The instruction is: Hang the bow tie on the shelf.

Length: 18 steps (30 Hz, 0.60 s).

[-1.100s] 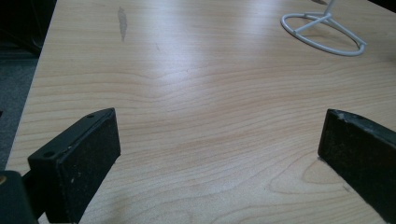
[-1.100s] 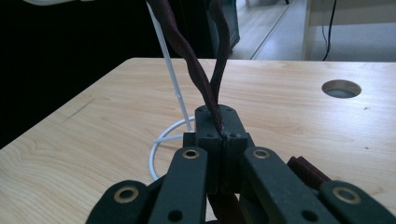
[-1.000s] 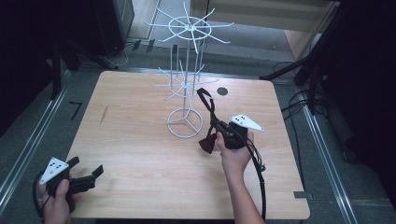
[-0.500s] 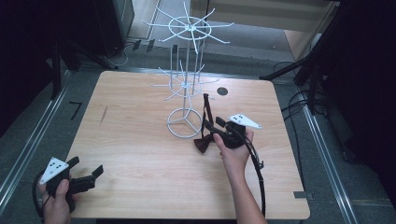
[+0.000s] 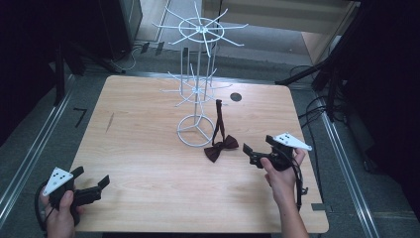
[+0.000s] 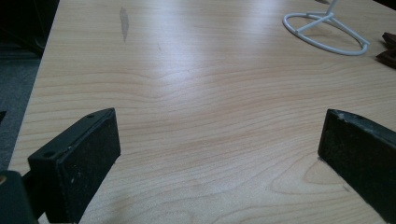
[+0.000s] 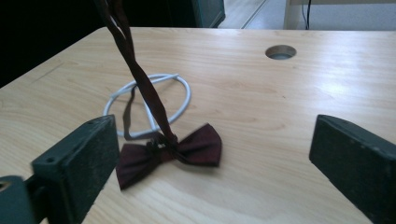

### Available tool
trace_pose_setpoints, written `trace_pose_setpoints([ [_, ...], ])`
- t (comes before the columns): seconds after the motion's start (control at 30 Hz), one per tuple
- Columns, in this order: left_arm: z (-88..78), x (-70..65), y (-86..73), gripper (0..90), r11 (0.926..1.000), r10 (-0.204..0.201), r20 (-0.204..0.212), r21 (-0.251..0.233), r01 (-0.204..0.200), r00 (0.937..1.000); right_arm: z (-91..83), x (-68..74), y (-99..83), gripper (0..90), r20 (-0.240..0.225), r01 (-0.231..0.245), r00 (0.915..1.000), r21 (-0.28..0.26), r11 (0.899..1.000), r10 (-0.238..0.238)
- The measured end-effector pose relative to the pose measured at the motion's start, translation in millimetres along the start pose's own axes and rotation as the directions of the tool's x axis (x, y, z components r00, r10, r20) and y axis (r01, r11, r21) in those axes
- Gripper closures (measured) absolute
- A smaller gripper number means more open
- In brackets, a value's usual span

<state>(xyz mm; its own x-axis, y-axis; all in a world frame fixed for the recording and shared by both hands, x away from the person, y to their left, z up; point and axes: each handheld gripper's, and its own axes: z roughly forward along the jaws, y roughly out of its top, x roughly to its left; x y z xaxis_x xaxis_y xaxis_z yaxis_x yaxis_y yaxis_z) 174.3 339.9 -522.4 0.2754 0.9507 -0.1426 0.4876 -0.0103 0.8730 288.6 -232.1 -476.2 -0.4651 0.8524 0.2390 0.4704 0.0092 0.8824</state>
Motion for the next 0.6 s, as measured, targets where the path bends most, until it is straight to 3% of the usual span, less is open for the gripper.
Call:
trace_pose_setpoints([
  [0.2,0.2,-0.2,0.0,0.0,1.0000,-0.002,-0.003,-0.001,0.002,1.0000,-24.0,-18.8,-15.2,0.0,0.033,0.013,0.9994,0.011,1.000,-0.013],
  [0.6,0.3,-0.5,0.1,0.0,1.0000,0.000,-0.004,0.000,0.000,1.0000,-61.0,-64.2,-59.1,0.0,0.115,-0.057,0.9919,0.029,0.998,0.053],
])
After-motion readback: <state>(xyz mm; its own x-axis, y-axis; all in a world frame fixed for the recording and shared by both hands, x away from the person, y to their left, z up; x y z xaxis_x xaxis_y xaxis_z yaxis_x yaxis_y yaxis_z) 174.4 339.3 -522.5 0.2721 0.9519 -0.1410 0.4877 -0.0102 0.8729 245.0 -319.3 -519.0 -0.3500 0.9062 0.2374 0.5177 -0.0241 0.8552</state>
